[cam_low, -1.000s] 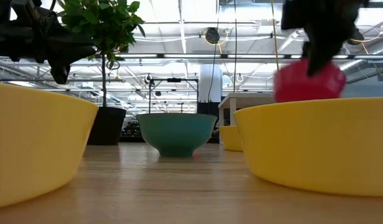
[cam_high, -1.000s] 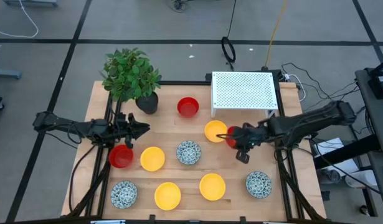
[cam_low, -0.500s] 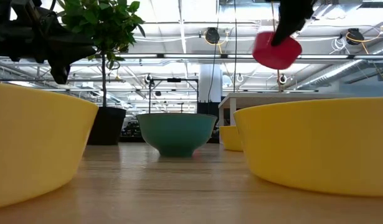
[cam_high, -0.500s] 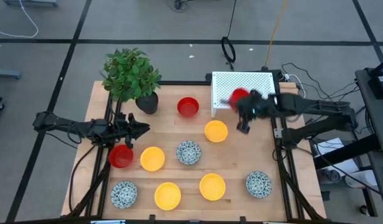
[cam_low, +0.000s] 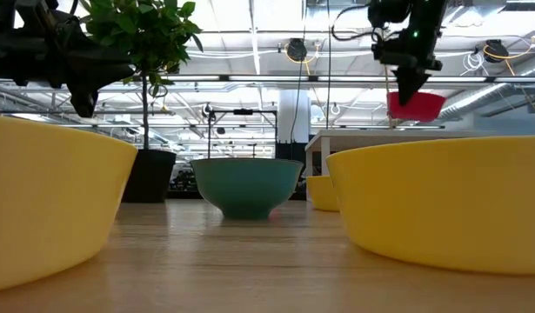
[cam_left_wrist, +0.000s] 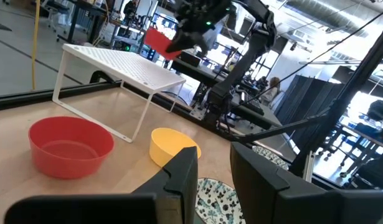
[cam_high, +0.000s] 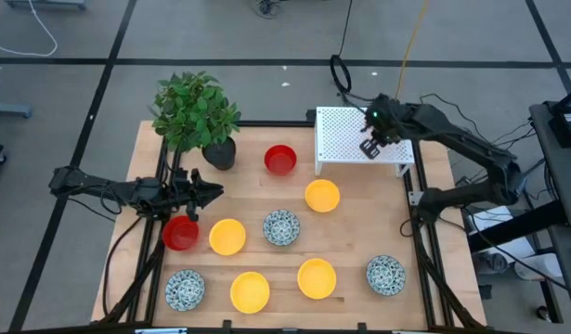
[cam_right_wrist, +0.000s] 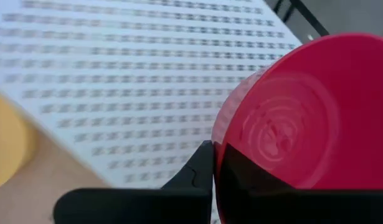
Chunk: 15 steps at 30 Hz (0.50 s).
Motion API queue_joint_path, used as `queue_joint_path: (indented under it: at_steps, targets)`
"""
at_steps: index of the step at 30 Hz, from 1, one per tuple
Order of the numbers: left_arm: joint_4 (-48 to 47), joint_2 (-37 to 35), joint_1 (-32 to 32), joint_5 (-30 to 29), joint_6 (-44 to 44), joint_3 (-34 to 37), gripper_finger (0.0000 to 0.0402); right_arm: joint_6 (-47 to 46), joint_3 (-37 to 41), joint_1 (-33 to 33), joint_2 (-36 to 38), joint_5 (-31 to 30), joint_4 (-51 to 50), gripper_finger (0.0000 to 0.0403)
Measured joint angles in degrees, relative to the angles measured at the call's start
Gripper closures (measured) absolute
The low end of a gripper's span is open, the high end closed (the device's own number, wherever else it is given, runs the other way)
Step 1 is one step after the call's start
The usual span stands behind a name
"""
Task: Pick & Place Mini bowls
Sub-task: Put the red bowl on the shelf
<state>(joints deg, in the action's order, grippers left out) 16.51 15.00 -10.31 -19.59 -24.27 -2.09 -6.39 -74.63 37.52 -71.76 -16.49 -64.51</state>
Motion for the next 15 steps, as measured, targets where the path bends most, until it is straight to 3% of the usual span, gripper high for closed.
queue_joint_path:
  at_steps: [15]
  targets:
    - [0.0,0.0,0.0,0.0,0.0,0.0,0.0304,3.7,0.0,12.0,-7.9,0.2,0.3,0.0397]
